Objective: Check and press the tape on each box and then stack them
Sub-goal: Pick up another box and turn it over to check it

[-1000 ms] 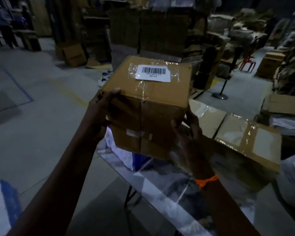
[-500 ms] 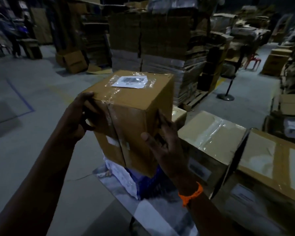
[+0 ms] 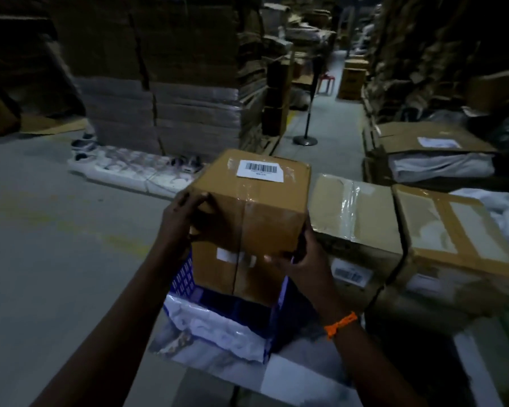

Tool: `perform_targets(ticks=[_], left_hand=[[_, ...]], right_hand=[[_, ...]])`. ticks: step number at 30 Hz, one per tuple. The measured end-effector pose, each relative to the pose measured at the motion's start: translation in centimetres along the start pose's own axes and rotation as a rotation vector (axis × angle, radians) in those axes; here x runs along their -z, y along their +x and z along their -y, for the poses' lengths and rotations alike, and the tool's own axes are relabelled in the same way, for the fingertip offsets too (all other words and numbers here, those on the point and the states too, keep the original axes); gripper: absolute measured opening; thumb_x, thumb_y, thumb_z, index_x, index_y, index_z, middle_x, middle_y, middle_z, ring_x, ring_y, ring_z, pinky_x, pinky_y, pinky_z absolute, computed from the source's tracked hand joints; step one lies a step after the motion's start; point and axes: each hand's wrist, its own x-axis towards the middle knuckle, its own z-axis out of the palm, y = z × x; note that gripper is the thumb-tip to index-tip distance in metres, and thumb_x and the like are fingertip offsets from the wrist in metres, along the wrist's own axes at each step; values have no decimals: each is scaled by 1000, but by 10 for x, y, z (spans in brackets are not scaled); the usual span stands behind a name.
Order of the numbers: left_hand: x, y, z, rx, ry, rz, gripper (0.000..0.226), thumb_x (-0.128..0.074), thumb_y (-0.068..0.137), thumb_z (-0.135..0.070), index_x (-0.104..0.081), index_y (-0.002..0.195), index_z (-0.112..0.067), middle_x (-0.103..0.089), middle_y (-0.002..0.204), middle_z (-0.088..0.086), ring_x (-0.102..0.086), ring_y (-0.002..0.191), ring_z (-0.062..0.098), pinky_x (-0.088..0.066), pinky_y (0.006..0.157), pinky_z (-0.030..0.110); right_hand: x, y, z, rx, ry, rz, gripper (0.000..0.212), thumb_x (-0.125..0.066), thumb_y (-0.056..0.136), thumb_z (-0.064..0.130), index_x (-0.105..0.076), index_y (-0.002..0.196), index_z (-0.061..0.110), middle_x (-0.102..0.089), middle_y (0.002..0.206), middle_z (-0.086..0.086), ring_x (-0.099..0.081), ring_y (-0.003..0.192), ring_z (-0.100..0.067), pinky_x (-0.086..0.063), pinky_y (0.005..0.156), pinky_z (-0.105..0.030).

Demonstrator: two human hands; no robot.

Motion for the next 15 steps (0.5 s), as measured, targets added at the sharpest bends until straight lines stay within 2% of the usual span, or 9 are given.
perform_targets(ticks=[2,4,6,8,11,13,15], left_hand=[[1,7,11,-2,25,9,21,-63,97,-33,-64,116,-25,-68,100,-3,-63,92,16,-54,72,38],[8,15,23,46,20,7,24,-65,95,-39,-60,113,-24,-65,105,-2,-60,97,19,-54,72,42],[21,27,44,120,29,8,35,-72,88,-46,-58,111,-24,-65,109,4,-62,100,24,-58,75,51],[31,30,66,148,77,0,51,-78,83,-46,-56,119,-19,-65,114,10,-65,101,27,-59,77,57],[41,24,89,169,62,24,54,-77,88,-32,-50,131,-14,-64,115,5,-64,103,23,-59,83,54],[44,22,93,148,98,59,54,-74,91,-26,-47,136,-13,-62,112,-1,-63,102,19,-57,88,52],[45,23,93,111,152,105,55,-73,93,-24,-46,139,-11,-62,114,1,-63,101,19,-56,90,50]], right_hand=[[-12,0,-11,-17,-45,-9,114,-97,69,24,-28,158,39,-56,148,5,-56,134,-10,-53,104,-25],[-25,-2,-23,-57,-93,-4,109,-92,72,25,-29,161,29,-54,151,3,-54,137,-16,-55,103,-33],[-39,-1,-37,-108,-172,-25,105,-82,74,30,-26,163,29,-54,152,3,-53,138,-17,-53,107,-44],[-51,-7,-46,-168,-205,-22,103,-78,77,26,-22,164,28,-53,153,3,-51,139,-16,-49,111,-47],[-59,-16,-66,-177,-228,27,95,-76,88,19,-20,165,25,-53,153,4,-51,140,-13,-46,114,-46],[-62,-18,-81,-186,-244,20,92,-74,90,25,-20,164,33,-53,153,6,-50,141,-14,-47,113,-49],[-64,-19,-103,-176,-243,-3,87,-69,92,28,-20,163,37,-53,153,5,-51,140,-16,-48,112,-50]])
